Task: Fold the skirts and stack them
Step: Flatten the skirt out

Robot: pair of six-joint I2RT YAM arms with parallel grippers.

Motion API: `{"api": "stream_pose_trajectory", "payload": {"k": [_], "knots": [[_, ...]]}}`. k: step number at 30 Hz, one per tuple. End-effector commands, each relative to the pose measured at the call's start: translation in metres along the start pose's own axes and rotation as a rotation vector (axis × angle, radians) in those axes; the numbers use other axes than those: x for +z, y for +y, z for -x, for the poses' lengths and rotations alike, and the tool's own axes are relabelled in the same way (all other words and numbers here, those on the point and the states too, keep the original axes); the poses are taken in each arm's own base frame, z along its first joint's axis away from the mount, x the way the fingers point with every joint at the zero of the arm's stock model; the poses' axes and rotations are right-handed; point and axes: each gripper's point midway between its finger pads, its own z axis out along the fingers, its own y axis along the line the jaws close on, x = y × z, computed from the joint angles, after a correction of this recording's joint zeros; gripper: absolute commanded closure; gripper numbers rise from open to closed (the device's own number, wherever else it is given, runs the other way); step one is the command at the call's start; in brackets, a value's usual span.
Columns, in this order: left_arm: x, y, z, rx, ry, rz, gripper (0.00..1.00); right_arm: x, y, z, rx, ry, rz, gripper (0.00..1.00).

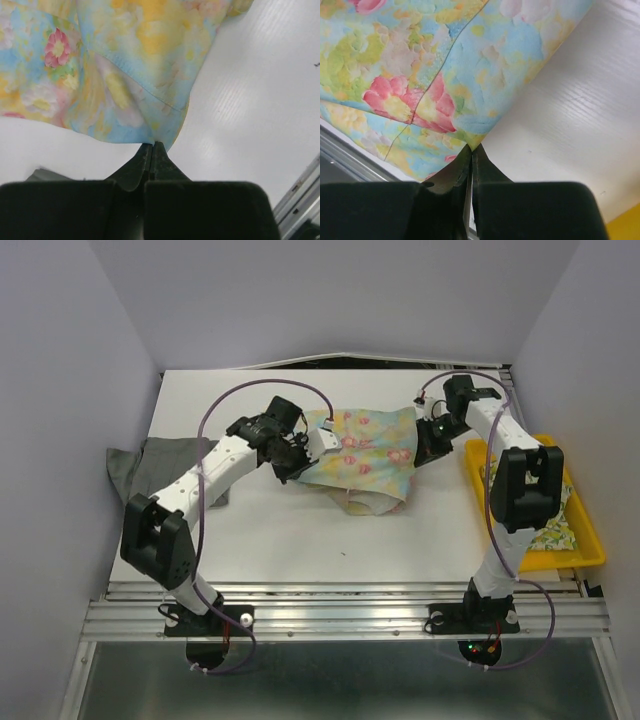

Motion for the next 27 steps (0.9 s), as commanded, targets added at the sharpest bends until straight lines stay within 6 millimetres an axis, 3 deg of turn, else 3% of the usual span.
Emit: {"api": "stream_pose_trajectory", "payload": {"k": [1,2,3,5,7,9,10,12,13,14,16,18,21,26,27], "knots": [[-0.009,-0.032,-0.002,0.01,0.055,-0.226,0.97,-0.022,-0.02,0.009,-0.138,-0.043,-0.154,0.93],[-0.007,-0.032,0.005,-0.03,0.052,-0.244,0.97,-0.022,-0.023,0.008,-0.136,-0.039,-0.172,0.87],[-0.001,-0.027,0.019,-0.053,0.045,-0.269,0.96,-0.019,-0.032,0.008,-0.146,-0.028,-0.23,0.66],[0.005,-0.019,0.029,-0.075,0.036,-0.274,0.92,-0.019,-0.041,0.01,-0.139,-0.022,-0.277,0.42],[0.015,0.001,0.046,-0.115,0.014,-0.242,0.93,-0.02,-0.047,0.014,-0.133,-0.033,-0.31,0.34],[0.016,0.02,0.063,-0.15,-0.022,-0.22,0.94,-0.022,-0.045,0.015,-0.147,-0.027,-0.301,0.34],[0.029,0.028,0.057,-0.199,0.0,-0.232,0.95,-0.023,-0.038,0.007,-0.158,-0.001,-0.261,0.34],[0.036,0.041,0.058,-0.237,0.011,-0.224,0.98,-0.028,-0.023,0.002,-0.199,0.005,-0.195,0.35],[0.042,0.055,0.061,-0.269,0.004,-0.214,0.98,-0.029,-0.006,-0.006,-0.227,0.014,-0.1,0.36],[0.045,0.06,0.062,-0.285,-0.002,-0.218,0.99,-0.038,0.006,-0.008,-0.244,-0.012,-0.067,0.36],[0.05,0.07,0.073,-0.316,-0.038,-0.239,1.0,-0.037,0.029,-0.018,-0.287,-0.013,0.011,0.37],[0.052,0.071,0.079,-0.359,-0.063,-0.281,1.0,-0.04,0.041,-0.019,-0.323,-0.048,0.026,0.38],[0.062,0.068,0.081,-0.382,-0.074,-0.324,1.0,-0.031,0.055,-0.02,-0.404,-0.084,0.014,0.41],[0.074,0.058,0.073,-0.403,-0.059,-0.382,1.0,0.0,0.068,-0.015,-0.537,-0.093,-0.088,0.41],[0.076,0.058,0.073,-0.407,-0.06,-0.382,1.0,0.01,0.08,-0.012,-0.569,-0.105,-0.087,0.4]]}}
